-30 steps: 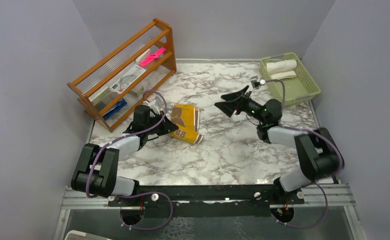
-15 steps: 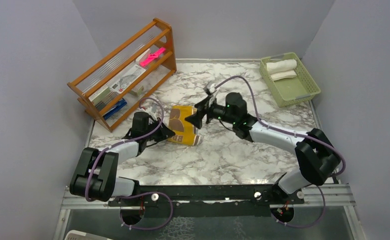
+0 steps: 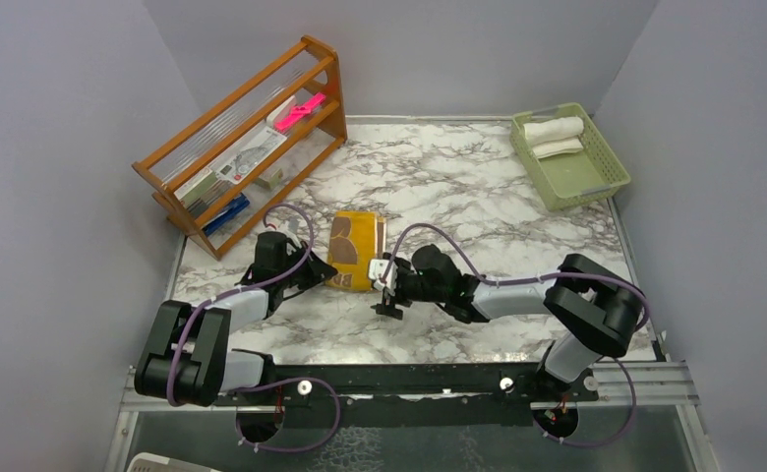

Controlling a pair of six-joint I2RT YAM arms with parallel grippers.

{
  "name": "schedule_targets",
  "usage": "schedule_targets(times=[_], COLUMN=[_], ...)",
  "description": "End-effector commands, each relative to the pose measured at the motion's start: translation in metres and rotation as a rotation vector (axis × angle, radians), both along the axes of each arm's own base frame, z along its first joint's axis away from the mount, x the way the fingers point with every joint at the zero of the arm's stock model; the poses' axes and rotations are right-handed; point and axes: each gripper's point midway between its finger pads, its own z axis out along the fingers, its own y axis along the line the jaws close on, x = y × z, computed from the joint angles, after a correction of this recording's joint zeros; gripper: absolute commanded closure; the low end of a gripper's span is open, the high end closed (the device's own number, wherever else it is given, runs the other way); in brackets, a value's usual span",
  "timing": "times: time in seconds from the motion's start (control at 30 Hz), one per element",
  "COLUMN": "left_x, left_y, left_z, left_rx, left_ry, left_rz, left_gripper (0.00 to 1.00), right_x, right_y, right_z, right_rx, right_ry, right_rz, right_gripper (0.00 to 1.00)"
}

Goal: Roll the towels
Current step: Roll the towel at the center of the board.

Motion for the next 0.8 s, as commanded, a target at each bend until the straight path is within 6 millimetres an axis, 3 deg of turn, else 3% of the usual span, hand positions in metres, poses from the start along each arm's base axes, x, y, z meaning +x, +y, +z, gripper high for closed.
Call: schedule_targets(times=[0.0, 0.27, 0.43, 0.77], left_x=[0.001, 0.002, 0.002, 0.003], left_y=[0.008, 0.008, 0.007, 0.008], left_z=[-0.005, -0.007, -0.007, -0.006], left_rx=[0.021, 0.018, 0.011, 0.009], left_ry=[-0.001, 0.008, 0.009, 0.005], left_rz=[0.029, 0.022, 0.017, 0.014], left_gripper=[1.0, 1.0, 1.0, 1.0], right_x=[-0.007, -0.007, -0.008, 0.007], right_y=[0.013, 0.025, 0.034, 0.039], right_z=[0.027, 0.003, -0.012, -0.027], right_rx=[0.071, -0.039, -0.101, -0.154], right_ry=[-0.194, -0.295, -0.288, -0.337], right_rz=[0.181, 0.26, 0.31, 0.269], right_gripper=[0.23, 0.3, 0.49, 0.52])
